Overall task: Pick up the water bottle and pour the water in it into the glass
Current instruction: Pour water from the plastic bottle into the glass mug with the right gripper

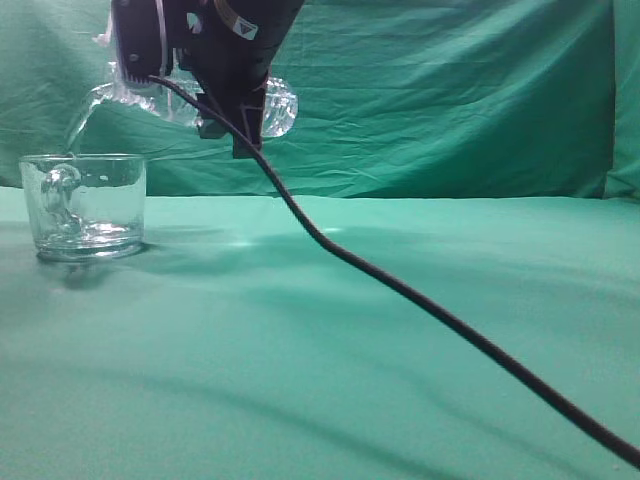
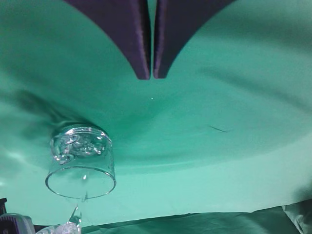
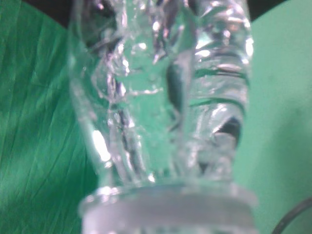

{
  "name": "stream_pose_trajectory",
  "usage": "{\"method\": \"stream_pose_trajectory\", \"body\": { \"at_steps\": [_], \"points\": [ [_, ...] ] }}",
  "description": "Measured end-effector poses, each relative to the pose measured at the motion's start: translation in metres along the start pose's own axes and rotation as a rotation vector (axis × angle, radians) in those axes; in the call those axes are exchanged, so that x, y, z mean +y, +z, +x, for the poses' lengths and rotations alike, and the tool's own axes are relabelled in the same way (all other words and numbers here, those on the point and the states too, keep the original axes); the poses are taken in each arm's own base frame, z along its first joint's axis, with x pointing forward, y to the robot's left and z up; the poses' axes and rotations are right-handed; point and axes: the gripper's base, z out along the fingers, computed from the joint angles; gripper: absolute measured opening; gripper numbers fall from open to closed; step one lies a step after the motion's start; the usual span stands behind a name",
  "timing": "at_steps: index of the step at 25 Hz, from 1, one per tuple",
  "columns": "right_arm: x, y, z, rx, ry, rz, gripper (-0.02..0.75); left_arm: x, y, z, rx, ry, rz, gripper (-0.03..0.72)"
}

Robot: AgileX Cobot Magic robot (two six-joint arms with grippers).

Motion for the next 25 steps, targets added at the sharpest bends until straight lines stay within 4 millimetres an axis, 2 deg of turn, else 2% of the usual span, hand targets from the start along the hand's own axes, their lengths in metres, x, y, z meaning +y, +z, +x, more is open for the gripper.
{"method": "stream_pose_trajectory", "body": {
  "at_steps": [25],
  "points": [
    [-0.0001, 0.0000, 0.0000, 0.000, 0.008, 0.001, 0.295, 0.0000, 0.0000, 0.0000, 0.000, 0.000, 0.000, 0.000]
  ]
}}
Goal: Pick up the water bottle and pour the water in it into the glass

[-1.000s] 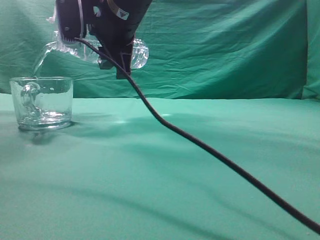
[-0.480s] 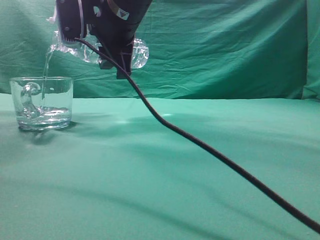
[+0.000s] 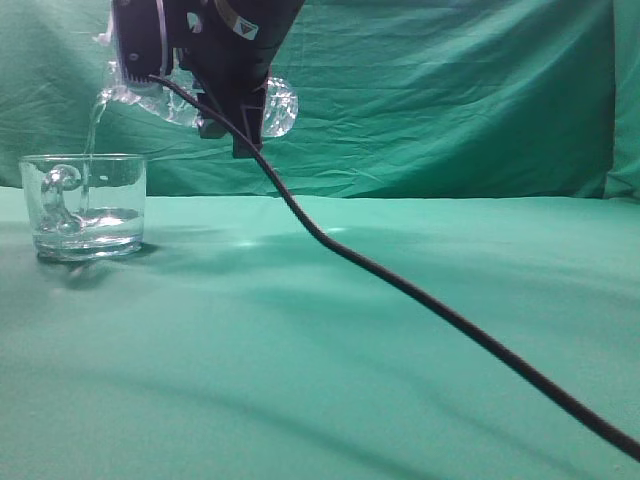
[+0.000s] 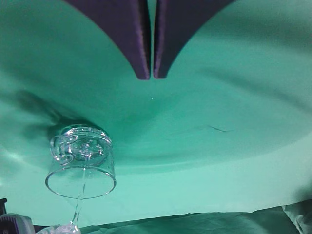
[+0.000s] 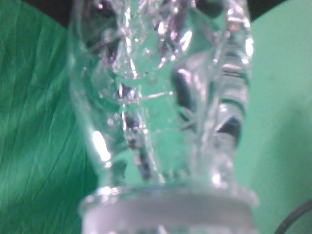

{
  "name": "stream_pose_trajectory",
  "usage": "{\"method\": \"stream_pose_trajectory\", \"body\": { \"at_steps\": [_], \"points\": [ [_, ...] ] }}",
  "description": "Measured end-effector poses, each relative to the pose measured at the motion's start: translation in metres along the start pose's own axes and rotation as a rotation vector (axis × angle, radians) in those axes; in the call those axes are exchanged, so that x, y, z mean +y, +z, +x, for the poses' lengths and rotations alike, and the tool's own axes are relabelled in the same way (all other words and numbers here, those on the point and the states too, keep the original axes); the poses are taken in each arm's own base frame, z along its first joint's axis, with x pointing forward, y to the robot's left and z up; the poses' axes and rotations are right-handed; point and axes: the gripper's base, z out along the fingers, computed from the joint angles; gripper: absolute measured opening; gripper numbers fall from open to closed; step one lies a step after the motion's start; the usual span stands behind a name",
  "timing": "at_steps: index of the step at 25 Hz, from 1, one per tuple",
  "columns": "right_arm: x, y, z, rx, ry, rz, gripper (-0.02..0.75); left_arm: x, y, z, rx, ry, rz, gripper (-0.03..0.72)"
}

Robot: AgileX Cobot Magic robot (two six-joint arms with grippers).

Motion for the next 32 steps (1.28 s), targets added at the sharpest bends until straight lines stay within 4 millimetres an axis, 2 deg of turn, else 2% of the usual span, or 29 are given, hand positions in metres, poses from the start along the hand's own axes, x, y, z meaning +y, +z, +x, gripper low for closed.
{"method": "stream_pose_trajectory", "body": {
  "at_steps": [3, 6, 13, 17, 21, 25, 32],
  "points": [
    [0.000, 0.000, 0.000, 0.000, 0.026, 0.000, 0.295, 0.000, 0.000, 0.000, 0.000, 0.000, 0.000, 0.000],
    [0.000, 0.000, 0.000, 0.000, 0.140, 0.000, 0.295, 0.000, 0.000, 0.000, 0.000, 0.000, 0.000, 0.000],
    [-0.001, -0.001, -0.001, -0.013, 0.576, -0.004, 0.295, 0.000, 0.000, 0.000, 0.000, 0.000, 0.000, 0.000],
    [-0.014, -0.012, 0.001, 0.000, 0.874, -0.004, 0.295, 0.000, 0.000, 0.000, 0.000, 0.000, 0.000, 0.000],
    [-0.049, -0.046, 0.011, 0.071, 1.119, 0.040, 0.295, 0.000, 0.000, 0.000, 0.000, 0.000, 0.000, 0.000],
    [-0.079, -0.088, 0.028, 0.164, 1.224, 0.005, 0.295, 0.000, 0.000, 0.000, 0.000, 0.000, 0.000, 0.000],
    [-0.096, -0.148, 0.055, 0.149, 1.321, -0.276, 0.295, 0.000, 0.000, 0.000, 0.000, 0.000, 0.000, 0.000]
  ]
}}
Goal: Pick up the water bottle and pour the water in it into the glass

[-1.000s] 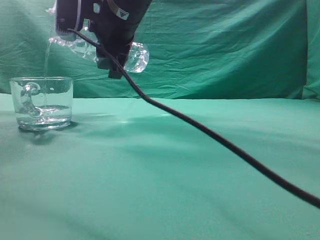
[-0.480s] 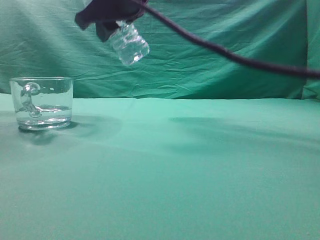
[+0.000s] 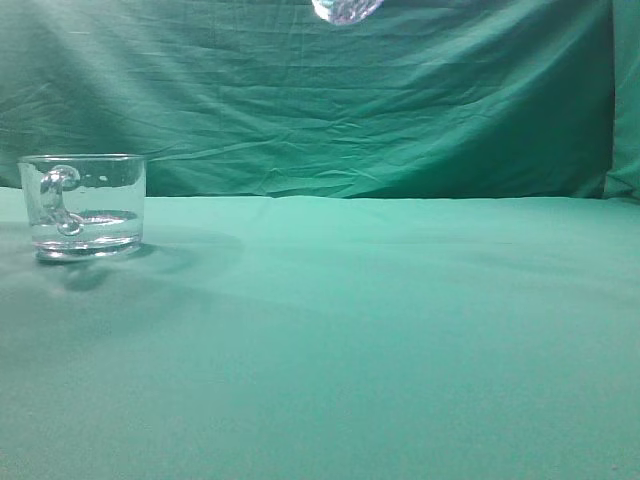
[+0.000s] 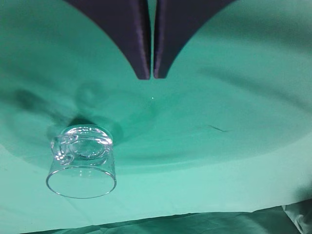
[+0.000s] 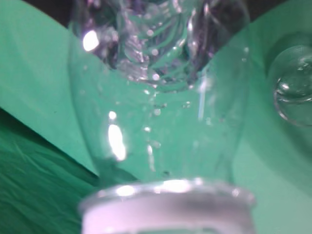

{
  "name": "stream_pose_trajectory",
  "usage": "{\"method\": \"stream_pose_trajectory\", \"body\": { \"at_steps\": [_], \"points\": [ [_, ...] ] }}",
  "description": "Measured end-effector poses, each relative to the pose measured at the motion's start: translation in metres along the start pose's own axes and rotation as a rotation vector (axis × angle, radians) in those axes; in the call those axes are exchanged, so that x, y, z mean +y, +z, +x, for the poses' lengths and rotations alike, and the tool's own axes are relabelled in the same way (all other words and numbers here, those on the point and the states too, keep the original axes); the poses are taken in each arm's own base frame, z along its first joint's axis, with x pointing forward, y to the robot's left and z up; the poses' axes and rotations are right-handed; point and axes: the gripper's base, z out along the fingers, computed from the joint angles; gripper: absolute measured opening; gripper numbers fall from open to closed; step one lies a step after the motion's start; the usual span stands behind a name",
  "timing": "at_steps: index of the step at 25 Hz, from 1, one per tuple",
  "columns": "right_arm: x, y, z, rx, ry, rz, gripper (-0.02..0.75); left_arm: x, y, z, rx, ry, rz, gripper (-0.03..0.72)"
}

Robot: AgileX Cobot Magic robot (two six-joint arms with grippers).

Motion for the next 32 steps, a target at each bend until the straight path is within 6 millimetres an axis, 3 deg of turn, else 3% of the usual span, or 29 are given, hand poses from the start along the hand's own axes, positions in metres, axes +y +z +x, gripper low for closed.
{"method": "stream_pose_trajectory", "body": {
  "at_steps": [6, 9, 13, 21, 32],
  "points": [
    [-0.043, -0.048, 0.035, -0.101, 0.111, 0.023, 0.295, 0.000, 0.000, 0.000, 0.000, 0.000, 0.000, 0.000],
    [-0.060, -0.062, 0.064, -0.164, 0.162, 0.086, 0.295, 0.000, 0.000, 0.000, 0.000, 0.000, 0.000, 0.000],
    [-0.066, -0.069, 0.105, -0.212, 0.196, 0.144, 0.295, 0.000, 0.000, 0.000, 0.000, 0.000, 0.000, 0.000],
    [-0.063, -0.048, 0.162, -0.178, 0.224, 0.177, 0.295, 0.000, 0.000, 0.000, 0.000, 0.000, 0.000, 0.000],
    [-0.069, 0.012, 0.181, -0.192, 0.340, 0.187, 0.295, 0.000, 0.000, 0.000, 0.000, 0.000, 0.000, 0.000]
  ]
}}
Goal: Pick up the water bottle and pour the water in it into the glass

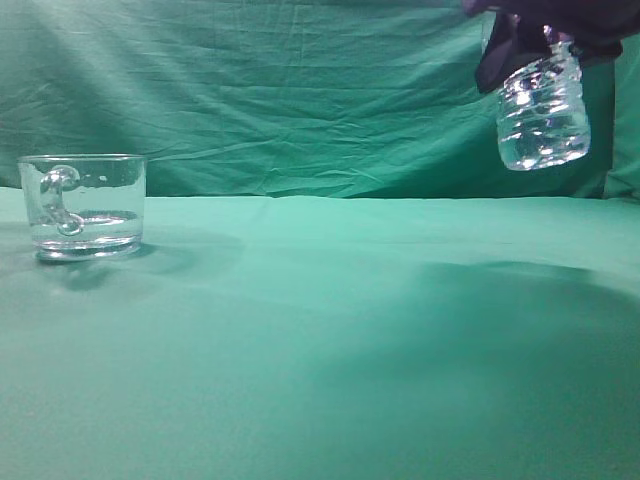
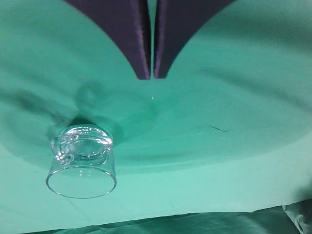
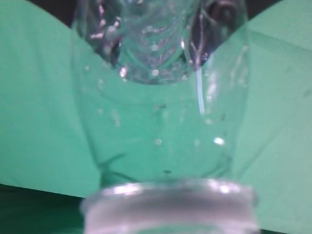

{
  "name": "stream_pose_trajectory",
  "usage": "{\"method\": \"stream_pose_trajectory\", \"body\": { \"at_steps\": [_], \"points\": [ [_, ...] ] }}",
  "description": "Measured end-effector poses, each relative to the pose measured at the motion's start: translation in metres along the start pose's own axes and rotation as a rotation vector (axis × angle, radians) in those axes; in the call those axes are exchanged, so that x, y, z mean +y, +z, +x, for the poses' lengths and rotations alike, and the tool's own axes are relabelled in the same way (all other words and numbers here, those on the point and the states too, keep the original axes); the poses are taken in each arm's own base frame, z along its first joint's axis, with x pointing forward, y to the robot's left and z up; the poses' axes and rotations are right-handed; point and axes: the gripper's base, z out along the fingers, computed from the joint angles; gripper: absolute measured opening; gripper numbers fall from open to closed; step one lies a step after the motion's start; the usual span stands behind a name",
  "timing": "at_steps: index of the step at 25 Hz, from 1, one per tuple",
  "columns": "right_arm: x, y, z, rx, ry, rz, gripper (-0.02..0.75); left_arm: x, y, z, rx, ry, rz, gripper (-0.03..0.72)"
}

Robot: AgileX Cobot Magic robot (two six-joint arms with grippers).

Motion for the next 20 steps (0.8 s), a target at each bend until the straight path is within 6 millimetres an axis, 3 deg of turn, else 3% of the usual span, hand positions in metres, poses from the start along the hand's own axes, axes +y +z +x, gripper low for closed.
{"method": "stream_pose_trajectory", "body": {
  "at_steps": [9, 20],
  "points": [
    [0.011, 0.042, 0.030, -0.038, -0.033, -0.134, 0.295, 0.000, 0.000, 0.000, 0.000, 0.000, 0.000, 0.000],
    [-0.004, 0.060, 0.046, -0.038, -0.049, -0.121, 0.295, 0.000, 0.000, 0.000, 0.000, 0.000, 0.000, 0.000]
  ]
}}
